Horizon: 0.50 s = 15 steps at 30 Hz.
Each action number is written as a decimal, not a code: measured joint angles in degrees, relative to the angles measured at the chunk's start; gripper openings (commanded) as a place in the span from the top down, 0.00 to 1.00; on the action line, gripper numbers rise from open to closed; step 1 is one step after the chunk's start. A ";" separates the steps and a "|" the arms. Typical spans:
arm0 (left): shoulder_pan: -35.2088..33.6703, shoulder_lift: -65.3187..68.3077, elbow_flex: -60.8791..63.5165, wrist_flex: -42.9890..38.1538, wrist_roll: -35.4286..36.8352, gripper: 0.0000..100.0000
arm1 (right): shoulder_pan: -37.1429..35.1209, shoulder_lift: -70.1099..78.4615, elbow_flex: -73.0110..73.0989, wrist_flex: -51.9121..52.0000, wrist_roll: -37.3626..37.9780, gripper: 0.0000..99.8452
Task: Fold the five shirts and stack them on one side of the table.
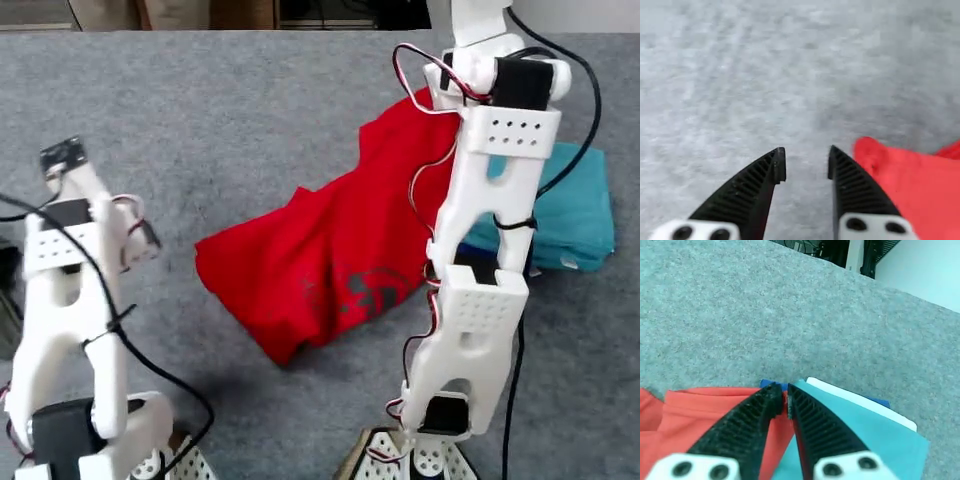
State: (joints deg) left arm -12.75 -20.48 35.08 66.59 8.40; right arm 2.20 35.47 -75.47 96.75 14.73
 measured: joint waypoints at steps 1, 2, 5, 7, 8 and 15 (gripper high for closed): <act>1.85 0.09 0.00 -1.49 1.14 0.83 | -0.09 0.00 0.00 0.00 0.35 0.98; 3.60 0.53 -0.09 -2.99 2.29 0.83 | -0.09 0.00 0.00 0.00 0.44 0.98; 7.56 4.04 -1.41 -6.24 5.54 0.83 | -0.09 0.00 0.00 -0.70 0.44 0.98; 8.62 8.00 -3.43 -7.03 7.56 0.83 | -0.09 0.09 0.00 -0.88 0.44 0.98; 8.97 10.46 -4.75 -7.03 8.35 0.83 | -0.09 0.09 0.00 -1.05 0.44 0.98; 11.08 26.64 -18.99 1.85 9.85 0.83 | -0.09 0.09 0.09 -1.05 0.44 0.98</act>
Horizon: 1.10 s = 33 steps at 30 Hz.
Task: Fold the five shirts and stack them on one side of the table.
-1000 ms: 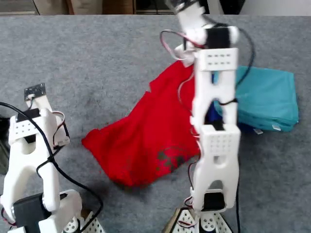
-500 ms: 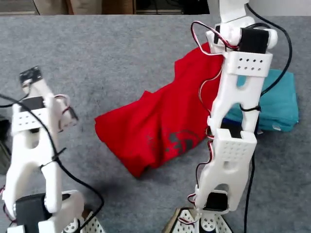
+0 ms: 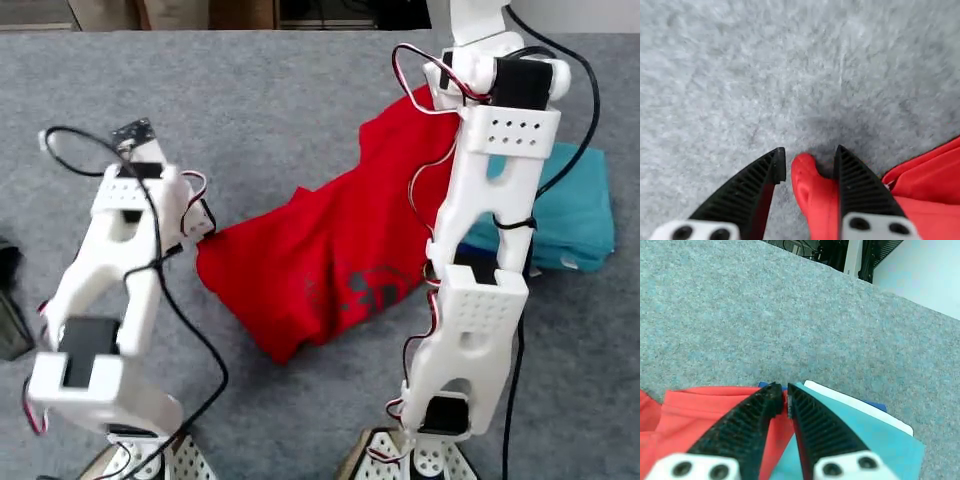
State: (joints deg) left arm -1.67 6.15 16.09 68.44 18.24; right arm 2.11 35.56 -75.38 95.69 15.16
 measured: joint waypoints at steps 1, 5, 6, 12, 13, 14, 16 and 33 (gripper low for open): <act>0.62 1.58 -2.20 1.76 0.00 0.83 | 0.00 0.35 0.00 0.00 0.00 0.98; 3.43 6.77 -10.64 8.62 0.18 0.83 | 0.00 0.79 0.00 0.00 0.00 0.98; 4.22 7.65 -12.31 10.37 0.18 0.83 | 0.00 0.79 0.00 0.00 0.00 0.98; 8.18 9.41 -20.48 18.55 0.18 0.93 | 0.00 0.79 0.00 0.00 0.00 0.98; 8.53 9.41 -21.10 19.16 0.18 0.96 | 0.00 0.79 0.00 0.00 0.00 0.98; 8.62 9.41 -21.45 19.60 0.18 0.97 | 0.00 0.79 0.00 0.00 0.00 0.98; 8.62 9.41 -21.89 20.04 0.18 0.97 | 0.00 0.79 0.00 0.00 0.00 0.98; 7.38 9.41 -25.58 20.84 1.05 0.98 | 0.00 0.79 0.00 0.00 0.00 0.98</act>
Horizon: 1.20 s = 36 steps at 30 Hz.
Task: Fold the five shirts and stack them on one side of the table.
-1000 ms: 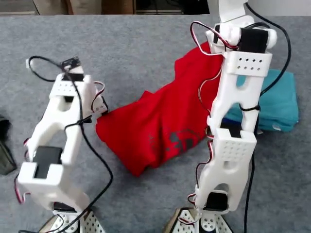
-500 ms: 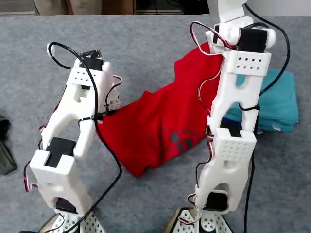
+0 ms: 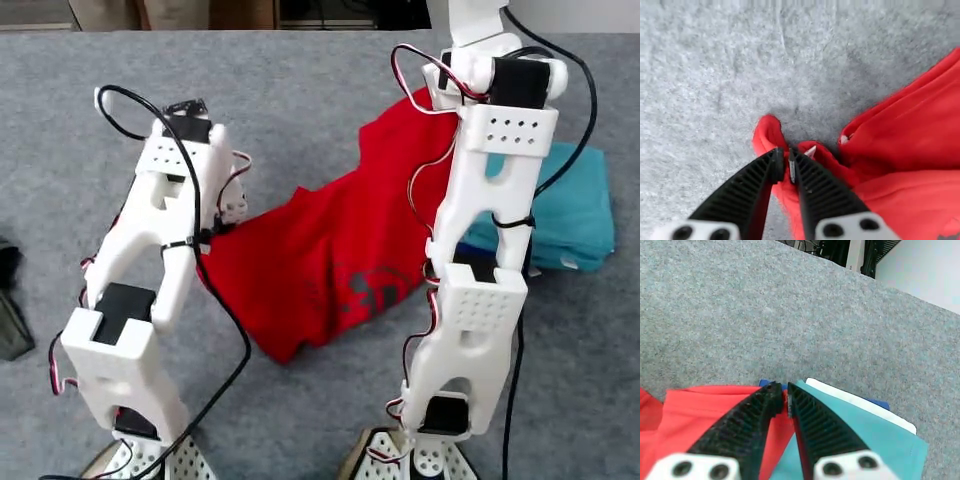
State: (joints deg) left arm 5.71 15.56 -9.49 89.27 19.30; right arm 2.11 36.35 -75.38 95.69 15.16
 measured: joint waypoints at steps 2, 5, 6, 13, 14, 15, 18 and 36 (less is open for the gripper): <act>-1.85 0.09 -3.43 2.11 0.00 0.98 | 0.00 0.00 0.00 0.00 0.00 0.98; -5.10 0.09 -11.87 6.77 -0.26 0.98 | 0.00 0.18 -2.37 0.53 0.00 0.98; -6.15 0.09 -14.86 8.09 -1.14 0.98 | 0.00 0.09 -3.96 1.05 0.00 0.98; -13.54 -2.29 -31.82 10.90 -5.45 0.98 | -0.44 -0.35 -17.14 4.92 -5.19 0.98; -14.33 -4.04 -32.44 10.90 -6.15 0.98 | -0.88 -0.97 -17.41 4.92 -5.54 0.98; -14.77 -5.98 -32.88 10.90 -7.03 0.98 | -1.41 -1.58 -17.49 4.92 -5.80 0.98; -16.18 -12.66 -33.23 10.90 -9.85 0.98 | -3.43 -5.54 -17.49 4.92 -5.89 0.98; -29.80 -49.76 -34.20 11.08 -22.59 0.98 | -15.38 -36.66 -18.37 3.69 -2.20 0.98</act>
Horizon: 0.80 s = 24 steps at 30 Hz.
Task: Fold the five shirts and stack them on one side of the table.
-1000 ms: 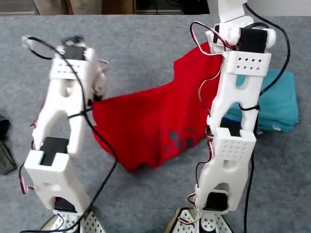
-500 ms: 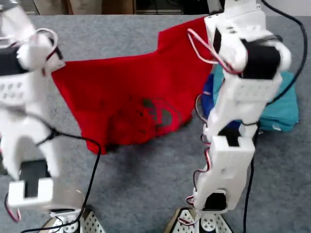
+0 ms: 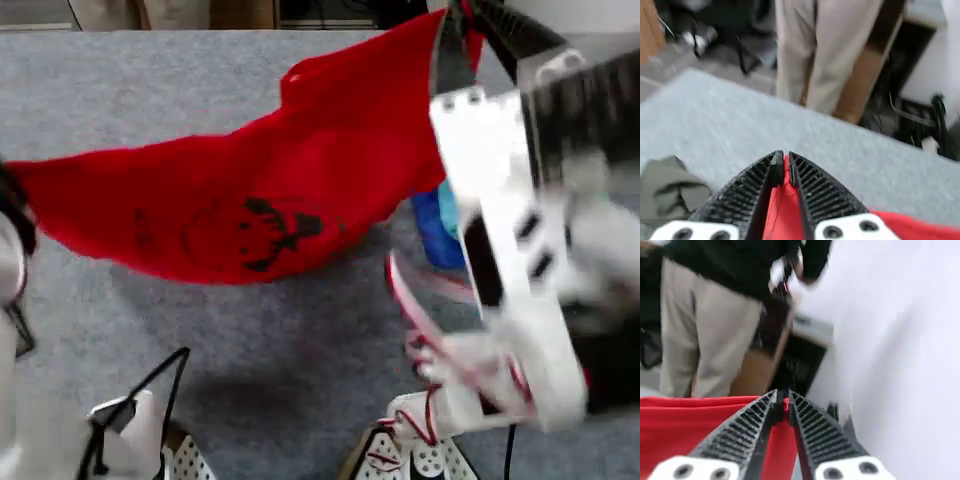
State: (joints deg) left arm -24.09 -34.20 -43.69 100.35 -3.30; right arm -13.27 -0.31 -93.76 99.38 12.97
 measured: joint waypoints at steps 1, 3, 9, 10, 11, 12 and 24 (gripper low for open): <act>-1.05 -1.41 -0.18 0.00 -0.44 0.98 | -1.76 -1.23 -0.18 -0.26 1.41 0.99; -3.43 -4.13 -0.26 0.00 -1.14 0.98 | -4.66 -3.16 -0.35 -1.05 3.69 0.99; -8.97 -9.85 1.14 0.00 -2.11 0.98 | -7.74 -7.12 -0.35 -6.42 5.10 0.98; -9.23 -10.55 3.52 0.00 -2.46 0.98 | -8.18 -7.47 -0.35 -7.47 5.27 0.98; -9.32 -11.25 5.19 0.00 -2.73 0.98 | -8.62 -7.74 -0.53 -8.53 5.80 0.98; -9.32 -12.04 7.56 0.00 -2.90 0.98 | -9.32 -7.82 -0.53 -9.41 6.51 0.98; -9.41 -26.46 29.98 0.00 -3.16 0.98 | -19.16 -7.91 -0.53 -12.57 14.95 0.99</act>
State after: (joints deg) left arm -33.49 -60.66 -13.71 100.35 -6.46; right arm -32.44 -8.22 -94.29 86.81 27.91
